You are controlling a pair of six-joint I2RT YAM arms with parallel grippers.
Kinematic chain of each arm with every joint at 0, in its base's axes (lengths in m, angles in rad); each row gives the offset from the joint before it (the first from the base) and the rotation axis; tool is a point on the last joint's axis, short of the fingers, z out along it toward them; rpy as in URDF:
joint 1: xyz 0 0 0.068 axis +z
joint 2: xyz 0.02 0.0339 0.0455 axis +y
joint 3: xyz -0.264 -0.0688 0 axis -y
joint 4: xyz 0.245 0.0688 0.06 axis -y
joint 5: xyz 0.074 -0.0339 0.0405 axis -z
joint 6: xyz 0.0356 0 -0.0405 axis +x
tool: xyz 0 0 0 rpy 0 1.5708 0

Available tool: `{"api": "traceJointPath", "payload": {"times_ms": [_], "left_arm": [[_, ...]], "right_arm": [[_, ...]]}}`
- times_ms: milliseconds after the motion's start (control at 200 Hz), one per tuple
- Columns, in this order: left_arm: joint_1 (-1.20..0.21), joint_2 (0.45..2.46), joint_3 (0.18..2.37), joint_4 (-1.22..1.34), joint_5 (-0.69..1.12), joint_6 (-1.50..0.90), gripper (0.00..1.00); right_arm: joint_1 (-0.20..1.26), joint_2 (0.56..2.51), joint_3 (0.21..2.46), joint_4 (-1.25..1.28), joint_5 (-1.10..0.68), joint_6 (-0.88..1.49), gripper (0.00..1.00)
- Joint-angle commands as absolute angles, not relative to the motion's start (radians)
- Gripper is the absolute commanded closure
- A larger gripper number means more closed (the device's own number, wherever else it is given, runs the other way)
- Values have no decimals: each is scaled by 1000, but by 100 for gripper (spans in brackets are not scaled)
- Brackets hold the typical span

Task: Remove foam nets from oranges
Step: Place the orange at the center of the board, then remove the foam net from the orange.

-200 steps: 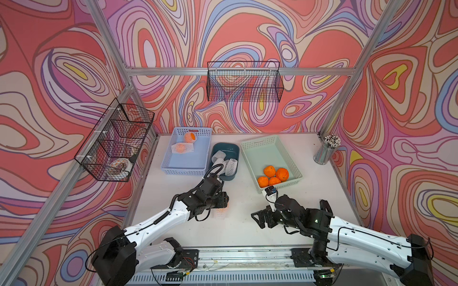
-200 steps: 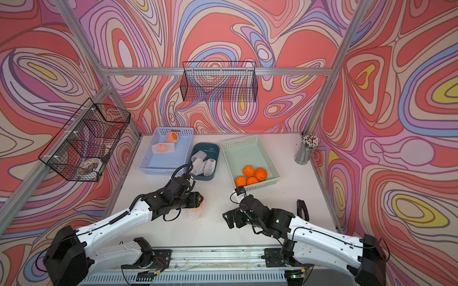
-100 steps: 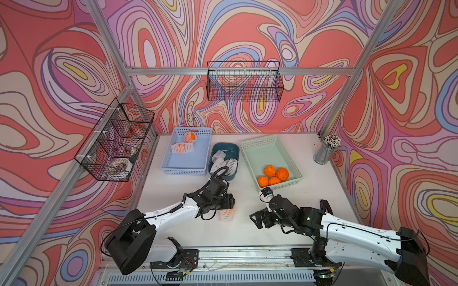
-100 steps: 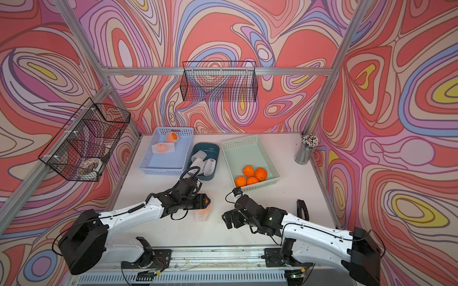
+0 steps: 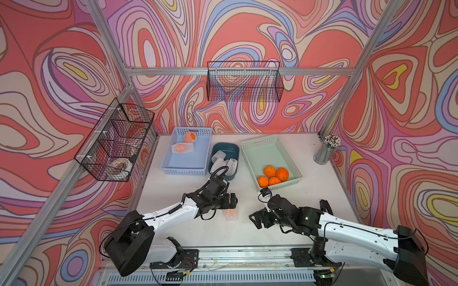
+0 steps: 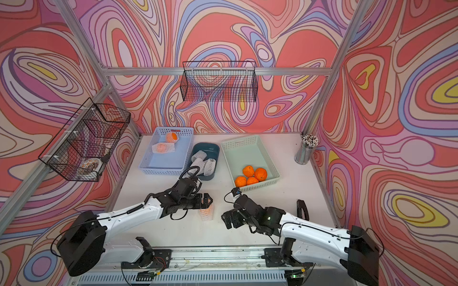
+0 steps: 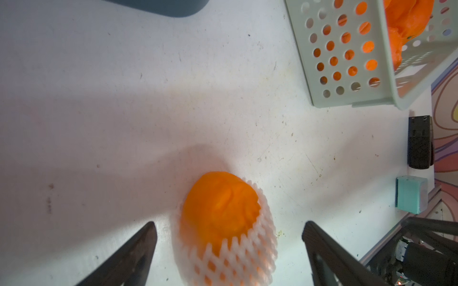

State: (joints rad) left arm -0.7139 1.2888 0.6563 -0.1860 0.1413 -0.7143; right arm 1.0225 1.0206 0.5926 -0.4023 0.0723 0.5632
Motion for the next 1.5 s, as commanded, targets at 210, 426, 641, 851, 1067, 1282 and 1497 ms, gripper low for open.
{"api": "traceJointPath", "payload": {"times_ms": [210, 426, 641, 851, 1067, 1282, 1497], "left_arm": [[-715, 1002, 675, -367, 5, -618, 2], [-715, 767, 636, -489, -5, -616, 2], [-716, 611, 556, -537, 49, -656, 4], [-716, 600, 466, -494, 106, -693, 7], [-716, 630, 419, -425, 118, -721, 11], [-716, 680, 372, -342, 142, -751, 15], [-716, 716, 335, -273, 160, -773, 18]], "right_arm": [[1029, 1145, 597, -252, -12, 529, 2], [1029, 1260, 589, -74, -123, 555, 2], [1030, 1385, 613, 37, -182, 584, 2], [1029, 1472, 640, 82, -178, 611, 4], [1029, 1537, 662, 121, -174, 635, 6], [1028, 1596, 700, 124, -151, 640, 8], [1018, 1629, 726, 114, -133, 639, 15]]}}
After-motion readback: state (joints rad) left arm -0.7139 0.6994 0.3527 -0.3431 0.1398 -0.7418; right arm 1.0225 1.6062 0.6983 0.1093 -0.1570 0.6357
